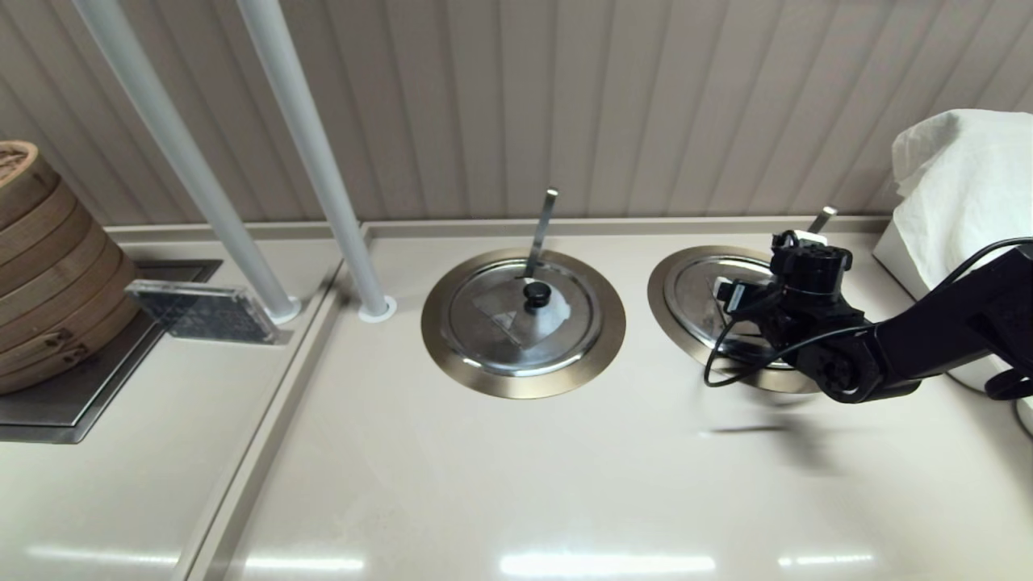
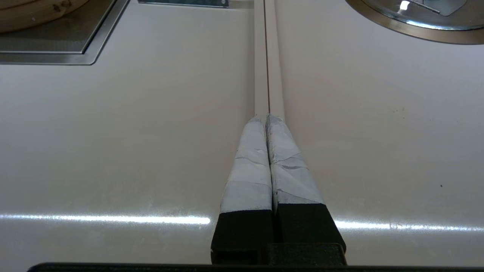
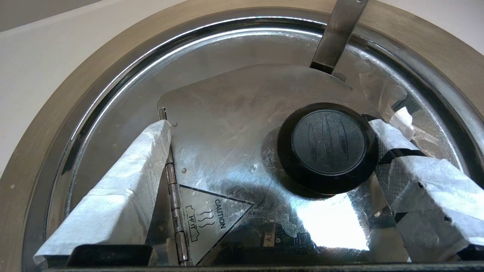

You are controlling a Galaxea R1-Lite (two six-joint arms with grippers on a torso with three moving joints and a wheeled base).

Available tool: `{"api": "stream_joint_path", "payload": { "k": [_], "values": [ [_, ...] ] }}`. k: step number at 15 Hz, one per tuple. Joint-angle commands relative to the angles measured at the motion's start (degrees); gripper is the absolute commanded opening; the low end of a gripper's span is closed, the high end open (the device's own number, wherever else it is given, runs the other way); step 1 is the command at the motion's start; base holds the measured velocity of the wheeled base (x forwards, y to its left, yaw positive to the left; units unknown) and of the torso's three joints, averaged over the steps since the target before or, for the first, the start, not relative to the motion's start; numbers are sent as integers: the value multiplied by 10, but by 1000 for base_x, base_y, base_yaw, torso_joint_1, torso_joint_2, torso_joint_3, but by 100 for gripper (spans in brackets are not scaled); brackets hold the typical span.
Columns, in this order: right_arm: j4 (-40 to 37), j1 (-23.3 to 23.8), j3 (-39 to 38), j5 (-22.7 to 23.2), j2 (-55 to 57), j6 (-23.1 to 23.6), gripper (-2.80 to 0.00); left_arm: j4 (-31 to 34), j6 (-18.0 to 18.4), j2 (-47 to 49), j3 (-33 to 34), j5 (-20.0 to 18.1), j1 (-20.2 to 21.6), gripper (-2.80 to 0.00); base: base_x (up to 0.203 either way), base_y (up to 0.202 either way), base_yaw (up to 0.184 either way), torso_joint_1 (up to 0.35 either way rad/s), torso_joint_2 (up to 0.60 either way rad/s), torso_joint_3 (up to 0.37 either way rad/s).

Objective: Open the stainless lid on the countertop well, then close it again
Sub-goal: Open the lid

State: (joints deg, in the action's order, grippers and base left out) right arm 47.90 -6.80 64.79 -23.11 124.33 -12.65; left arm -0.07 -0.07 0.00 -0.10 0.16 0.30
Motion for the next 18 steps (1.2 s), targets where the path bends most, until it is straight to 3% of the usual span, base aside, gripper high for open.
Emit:
{"api": "stream_joint_path", "payload": {
  "k": [1,18],
  "values": [
    [3,-1,0,-1,-4,-2,0,0,0,1,0,0,0,-280,0,0,0,0,0,0],
    [13,-81,-4,-10,-20,-10,0,0,0,1,0,0,0,-280,0,0,0,0,0,0]
  ]
}}
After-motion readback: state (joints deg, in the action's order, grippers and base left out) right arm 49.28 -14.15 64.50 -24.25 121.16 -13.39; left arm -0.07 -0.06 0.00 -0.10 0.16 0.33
